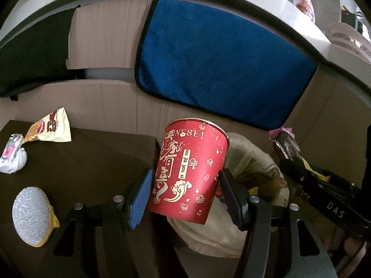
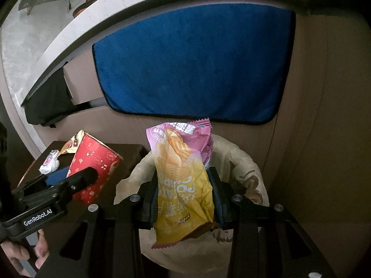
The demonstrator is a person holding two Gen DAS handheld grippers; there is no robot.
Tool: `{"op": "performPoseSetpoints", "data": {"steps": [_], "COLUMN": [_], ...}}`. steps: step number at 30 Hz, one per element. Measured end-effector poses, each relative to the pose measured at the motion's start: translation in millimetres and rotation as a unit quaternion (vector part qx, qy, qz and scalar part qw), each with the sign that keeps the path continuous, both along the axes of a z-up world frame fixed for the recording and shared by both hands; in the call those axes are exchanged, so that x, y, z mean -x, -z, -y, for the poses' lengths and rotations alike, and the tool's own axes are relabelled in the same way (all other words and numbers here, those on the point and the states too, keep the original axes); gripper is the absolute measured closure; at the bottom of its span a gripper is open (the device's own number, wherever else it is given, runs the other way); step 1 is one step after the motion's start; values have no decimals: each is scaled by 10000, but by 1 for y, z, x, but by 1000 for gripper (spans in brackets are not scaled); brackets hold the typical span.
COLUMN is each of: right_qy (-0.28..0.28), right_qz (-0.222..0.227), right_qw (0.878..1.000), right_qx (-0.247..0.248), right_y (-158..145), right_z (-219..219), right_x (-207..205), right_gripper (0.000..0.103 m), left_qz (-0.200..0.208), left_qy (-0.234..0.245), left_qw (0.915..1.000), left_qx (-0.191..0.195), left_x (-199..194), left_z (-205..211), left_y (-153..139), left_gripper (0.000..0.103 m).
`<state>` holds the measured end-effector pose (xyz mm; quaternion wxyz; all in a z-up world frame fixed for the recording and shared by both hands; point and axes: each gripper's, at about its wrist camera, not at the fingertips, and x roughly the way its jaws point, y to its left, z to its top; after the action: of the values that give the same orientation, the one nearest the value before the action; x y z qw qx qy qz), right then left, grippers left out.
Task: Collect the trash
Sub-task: 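Carry the red cup and chip bag in both tools over the bin, then open both tools over the bin to drop the cup and chip bag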
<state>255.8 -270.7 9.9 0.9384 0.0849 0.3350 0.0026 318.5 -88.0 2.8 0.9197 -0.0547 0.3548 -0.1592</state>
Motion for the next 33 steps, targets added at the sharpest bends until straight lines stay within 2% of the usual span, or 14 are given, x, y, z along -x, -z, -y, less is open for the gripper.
{"op": "performPoseSetpoints", "data": {"steps": [18,30,31,33], "right_qy": [113,204,246,352], "right_qz": [-139,-165,-177,-186], "right_qw": [9998,9996,9995,9992], "right_qx": [9,-128,-99,-21], "right_y": [10,16,16,16], "right_z": [10,17,19,18], "right_x": [-11,-13,-13,-14], "right_gripper": [67,67,64,49], "left_qz": [-204,-192,-205,-256], "left_qy": [216,299,415,601], "left_qw": [9995,9992,9987,9973], "left_qx": [135,159,233,329], "left_x": [-14,-18,-20,-25], "left_z": [5,12,12,13], "left_y": [10,12,12,13], "left_gripper": [43,42,42,42]}}
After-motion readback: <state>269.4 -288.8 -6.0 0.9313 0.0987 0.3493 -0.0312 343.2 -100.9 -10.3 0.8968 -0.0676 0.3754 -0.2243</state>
